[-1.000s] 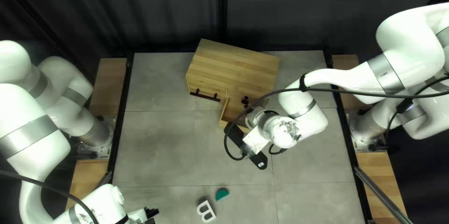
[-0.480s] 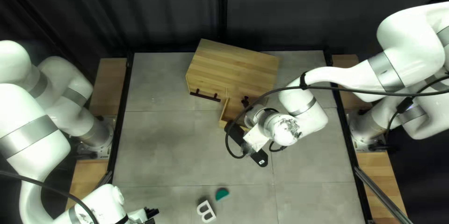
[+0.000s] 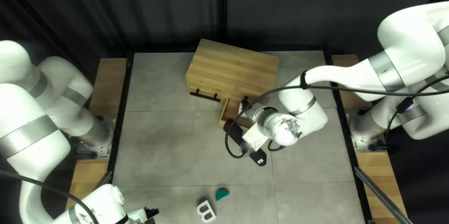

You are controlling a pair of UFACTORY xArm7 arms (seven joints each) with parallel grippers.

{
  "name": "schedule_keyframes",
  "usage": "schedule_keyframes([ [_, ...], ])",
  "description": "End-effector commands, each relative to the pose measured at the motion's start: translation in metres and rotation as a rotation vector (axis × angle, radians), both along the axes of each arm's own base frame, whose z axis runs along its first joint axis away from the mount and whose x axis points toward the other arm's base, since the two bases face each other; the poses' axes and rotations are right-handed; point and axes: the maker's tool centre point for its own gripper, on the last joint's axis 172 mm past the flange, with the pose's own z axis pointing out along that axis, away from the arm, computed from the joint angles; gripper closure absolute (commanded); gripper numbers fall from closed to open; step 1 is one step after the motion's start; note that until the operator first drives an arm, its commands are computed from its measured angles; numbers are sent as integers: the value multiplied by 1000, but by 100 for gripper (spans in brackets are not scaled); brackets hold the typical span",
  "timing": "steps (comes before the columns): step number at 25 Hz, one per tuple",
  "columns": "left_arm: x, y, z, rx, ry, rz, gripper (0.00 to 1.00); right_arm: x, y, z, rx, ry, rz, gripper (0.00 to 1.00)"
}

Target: Open drawers and place objects into drawer and close

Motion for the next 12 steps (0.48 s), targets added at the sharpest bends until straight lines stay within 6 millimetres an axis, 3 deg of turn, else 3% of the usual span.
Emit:
schedule_keyframes([
  [1, 0, 0, 0, 0, 0, 0, 0, 18, 53, -11, 38, 41, 108, 0],
  [6, 0, 0, 0, 0, 0, 0, 0, 49, 91, -23, 105, -8, 121, 0],
  [12, 0, 0, 0, 0, 0, 0, 0, 56, 99, -37, 224, -139, -147, 0],
])
